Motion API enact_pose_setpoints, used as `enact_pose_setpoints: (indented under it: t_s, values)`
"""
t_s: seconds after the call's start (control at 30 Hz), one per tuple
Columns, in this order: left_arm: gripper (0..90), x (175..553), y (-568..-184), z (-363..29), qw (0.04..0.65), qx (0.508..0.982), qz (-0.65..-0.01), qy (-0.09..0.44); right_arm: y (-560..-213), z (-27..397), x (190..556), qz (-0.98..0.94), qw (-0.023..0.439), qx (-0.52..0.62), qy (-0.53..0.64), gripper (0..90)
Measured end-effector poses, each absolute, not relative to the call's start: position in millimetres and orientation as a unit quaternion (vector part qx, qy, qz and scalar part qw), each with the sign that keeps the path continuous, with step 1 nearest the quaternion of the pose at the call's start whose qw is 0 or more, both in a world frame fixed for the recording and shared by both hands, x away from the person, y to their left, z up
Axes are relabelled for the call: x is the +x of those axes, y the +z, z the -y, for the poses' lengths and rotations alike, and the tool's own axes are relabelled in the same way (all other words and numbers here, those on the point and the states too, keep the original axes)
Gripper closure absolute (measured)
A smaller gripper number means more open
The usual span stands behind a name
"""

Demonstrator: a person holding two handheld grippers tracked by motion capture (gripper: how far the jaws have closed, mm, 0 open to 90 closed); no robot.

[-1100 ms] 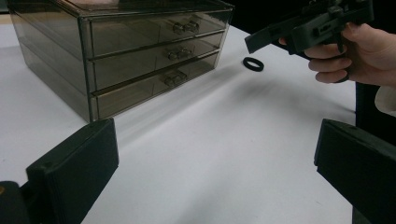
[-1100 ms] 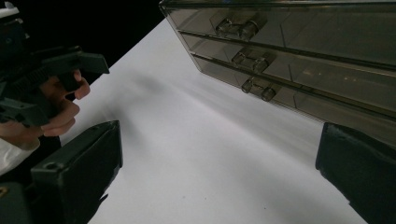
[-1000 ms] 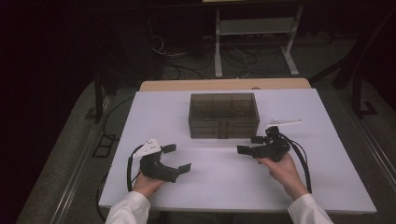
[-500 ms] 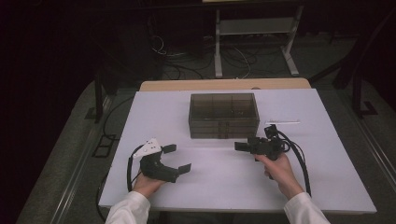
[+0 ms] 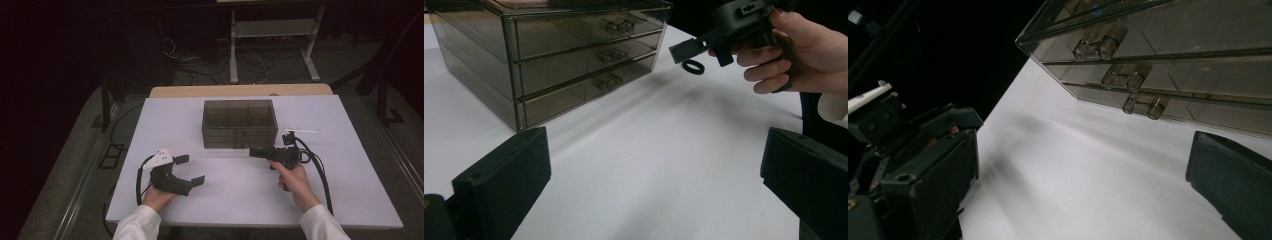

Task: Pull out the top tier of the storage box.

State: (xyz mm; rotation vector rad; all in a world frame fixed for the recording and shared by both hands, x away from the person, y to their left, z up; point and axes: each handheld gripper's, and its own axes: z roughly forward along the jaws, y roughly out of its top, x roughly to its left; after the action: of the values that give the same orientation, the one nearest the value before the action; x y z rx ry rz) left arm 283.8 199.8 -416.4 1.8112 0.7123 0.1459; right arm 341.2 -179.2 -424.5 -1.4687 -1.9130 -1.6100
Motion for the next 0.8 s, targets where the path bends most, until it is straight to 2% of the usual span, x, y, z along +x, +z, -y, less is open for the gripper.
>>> enact_pose_setpoints:
  t_s: [0.8]
  values:
    - [0.0,283.9,-416.5,-199.5,0.561,0.769,-0.301,0.060,-429.5,170.0,344.2,0.554,0.182,-0.538,-0.609,0.2]
